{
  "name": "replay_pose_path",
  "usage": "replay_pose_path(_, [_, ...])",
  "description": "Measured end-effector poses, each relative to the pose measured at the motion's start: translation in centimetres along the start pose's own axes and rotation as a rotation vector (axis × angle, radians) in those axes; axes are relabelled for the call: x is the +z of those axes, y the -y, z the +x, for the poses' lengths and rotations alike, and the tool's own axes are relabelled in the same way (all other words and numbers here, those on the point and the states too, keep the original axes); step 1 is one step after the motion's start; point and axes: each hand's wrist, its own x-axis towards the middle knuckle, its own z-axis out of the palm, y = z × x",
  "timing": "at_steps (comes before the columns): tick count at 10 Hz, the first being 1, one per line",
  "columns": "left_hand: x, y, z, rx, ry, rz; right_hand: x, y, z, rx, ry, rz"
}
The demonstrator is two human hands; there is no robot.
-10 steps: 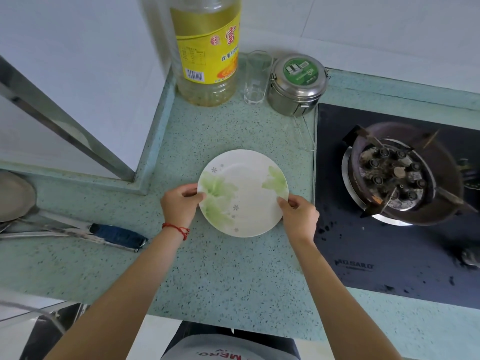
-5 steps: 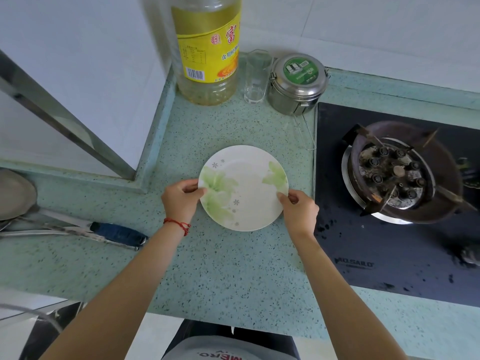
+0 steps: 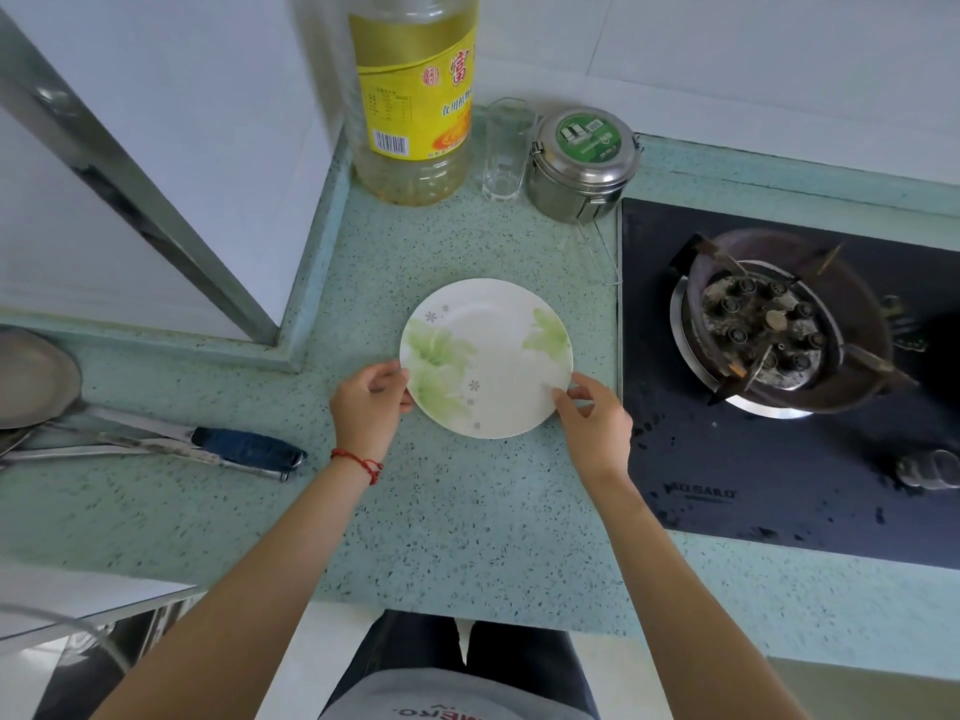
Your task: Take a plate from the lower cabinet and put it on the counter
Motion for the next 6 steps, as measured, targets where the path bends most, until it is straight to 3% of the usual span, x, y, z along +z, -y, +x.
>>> replay_pose_path(2, [-1.1, 0.4, -2.0, 0.103, 0.06, 0.1, -0.1, -0.3, -2.3, -0.001, 0.061, -0.045])
replay_pose_path(3, [-1.6, 0.6, -3.2, 0.233, 0.097, 0.233, -0.4, -0.5, -3.8, -0.025, 0.073, -0.085])
replay_pose_path(6, [-1.9, 1.2, -8.7, 0.478, 0.268, 0.592, -2.8, -1.7, -8.5, -0.246, 0.16, -0.355])
